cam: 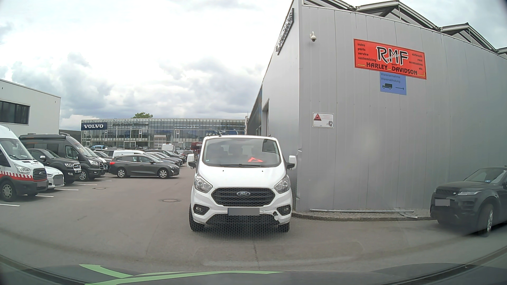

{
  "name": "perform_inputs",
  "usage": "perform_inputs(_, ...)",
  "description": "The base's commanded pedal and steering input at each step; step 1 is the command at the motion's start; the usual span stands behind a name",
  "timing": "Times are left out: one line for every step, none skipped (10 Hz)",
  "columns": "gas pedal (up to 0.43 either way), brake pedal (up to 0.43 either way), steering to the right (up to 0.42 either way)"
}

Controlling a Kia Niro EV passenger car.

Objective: Follow the waypoints while adhering to traffic rules and regulations

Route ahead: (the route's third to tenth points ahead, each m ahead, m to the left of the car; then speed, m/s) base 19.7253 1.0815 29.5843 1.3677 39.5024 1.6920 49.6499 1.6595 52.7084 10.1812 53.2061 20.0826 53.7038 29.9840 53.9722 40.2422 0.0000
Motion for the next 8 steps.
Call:
perform_inputs(0.0,0.457,0.005)
perform_inputs(0.0,0.457,0.006)
perform_inputs(0.0,0.457,0.006)
perform_inputs(0.0,0.457,0.006)
perform_inputs(0.0,0.457,0.006)
perform_inputs(0.0,0.457,0.006)
perform_inputs(0.0,0.457,0.006)
perform_inputs(0.0,0.457,0.006)
